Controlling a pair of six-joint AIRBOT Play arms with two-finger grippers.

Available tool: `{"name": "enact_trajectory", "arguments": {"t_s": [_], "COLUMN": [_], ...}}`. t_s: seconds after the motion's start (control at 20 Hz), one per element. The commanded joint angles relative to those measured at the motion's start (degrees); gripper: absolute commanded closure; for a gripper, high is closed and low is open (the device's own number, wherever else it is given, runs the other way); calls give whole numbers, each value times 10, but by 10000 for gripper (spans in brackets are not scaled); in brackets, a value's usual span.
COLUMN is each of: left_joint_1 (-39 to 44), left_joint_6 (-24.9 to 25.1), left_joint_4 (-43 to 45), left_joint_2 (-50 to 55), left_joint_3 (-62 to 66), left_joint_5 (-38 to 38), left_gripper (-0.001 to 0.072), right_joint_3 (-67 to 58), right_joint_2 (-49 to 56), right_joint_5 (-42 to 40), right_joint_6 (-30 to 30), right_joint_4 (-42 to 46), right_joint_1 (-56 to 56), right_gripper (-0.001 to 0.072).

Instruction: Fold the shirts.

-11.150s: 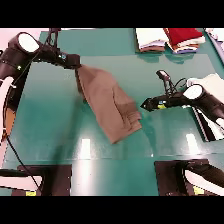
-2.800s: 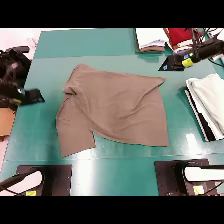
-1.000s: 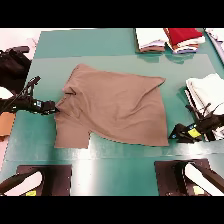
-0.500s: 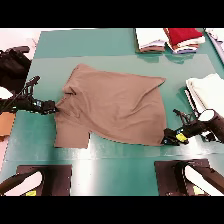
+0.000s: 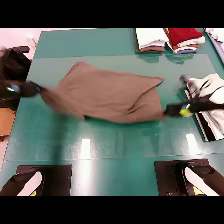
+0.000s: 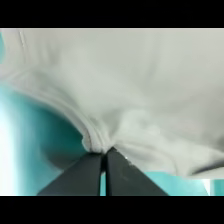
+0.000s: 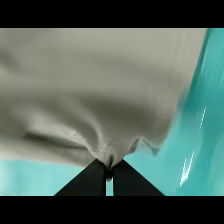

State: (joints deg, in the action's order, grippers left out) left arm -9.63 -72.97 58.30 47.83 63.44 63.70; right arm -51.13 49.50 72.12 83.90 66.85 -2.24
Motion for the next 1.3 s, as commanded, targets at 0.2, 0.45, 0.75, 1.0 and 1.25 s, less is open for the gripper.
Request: {"name": "enact_trajectory", "arguments": {"t_s": [0.2,0.45,0.75,1.0,1.25], "left_joint_1": [0,0,0,0,47], "left_joint_6": [-49,-66,-89,-96,-58], "left_joint_4": [0,8,7,0,18], "left_joint_2": [-114,-113,5,211,388], "left_joint_3": [372,487,486,430,288], "left_joint_5": [-53,-104,44,167,76], "left_gripper": [684,685,684,685,684], "right_joint_3": [-422,-567,-658,-538,-453], "right_joint_2": [-102,-78,70,204,363], "right_joint_5": [-30,-5,126,135,97], "right_joint_6": [1,11,16,16,9], "right_joint_4": [143,169,172,173,172], "right_joint_1": [6,6,6,6,5], "right_gripper": [693,694,694,694,694]}}
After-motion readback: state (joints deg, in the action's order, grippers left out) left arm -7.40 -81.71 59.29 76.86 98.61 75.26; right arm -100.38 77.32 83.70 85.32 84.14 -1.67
